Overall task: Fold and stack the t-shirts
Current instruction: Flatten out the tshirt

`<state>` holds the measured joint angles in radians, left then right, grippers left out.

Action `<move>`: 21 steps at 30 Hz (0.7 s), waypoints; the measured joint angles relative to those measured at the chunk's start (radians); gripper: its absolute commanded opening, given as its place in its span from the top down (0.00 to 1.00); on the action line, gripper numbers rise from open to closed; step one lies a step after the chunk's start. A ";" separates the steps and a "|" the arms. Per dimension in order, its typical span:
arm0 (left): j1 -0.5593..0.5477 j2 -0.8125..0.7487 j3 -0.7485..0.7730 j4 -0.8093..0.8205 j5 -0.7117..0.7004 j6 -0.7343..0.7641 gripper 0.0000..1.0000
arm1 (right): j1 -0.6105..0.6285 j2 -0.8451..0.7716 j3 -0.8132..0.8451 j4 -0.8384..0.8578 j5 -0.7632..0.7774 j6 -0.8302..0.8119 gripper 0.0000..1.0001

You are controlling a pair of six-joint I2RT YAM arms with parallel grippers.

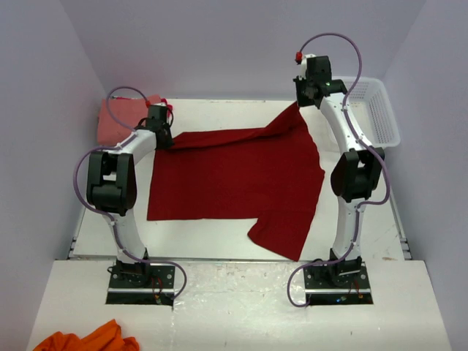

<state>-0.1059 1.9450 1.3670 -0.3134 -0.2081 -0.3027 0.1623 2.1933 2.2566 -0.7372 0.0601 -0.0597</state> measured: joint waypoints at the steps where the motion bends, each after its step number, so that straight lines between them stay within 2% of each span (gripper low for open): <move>1: 0.005 0.000 0.002 0.002 0.002 0.000 1.00 | 0.000 -0.021 -0.043 0.006 0.000 0.001 1.00; 4: 0.014 0.000 0.013 0.005 0.002 0.004 1.00 | 0.000 -0.096 -0.192 0.029 0.001 0.010 1.00; 8: 0.014 -0.001 0.017 0.008 0.002 0.008 1.00 | 0.000 -0.179 -0.302 0.033 0.003 0.021 1.00; 14: 0.014 -0.002 0.017 0.004 0.001 0.009 1.00 | 0.021 -0.390 -0.527 0.074 0.031 0.053 1.00; 21: 0.014 -0.002 0.017 -0.008 -0.010 0.011 1.00 | 0.069 -0.502 -0.591 0.090 0.053 0.079 1.00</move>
<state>-0.0917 1.9427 1.3842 -0.3218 -0.2180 -0.2916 0.2317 1.6909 1.6657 -0.6472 0.1135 0.0193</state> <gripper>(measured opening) 0.011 0.009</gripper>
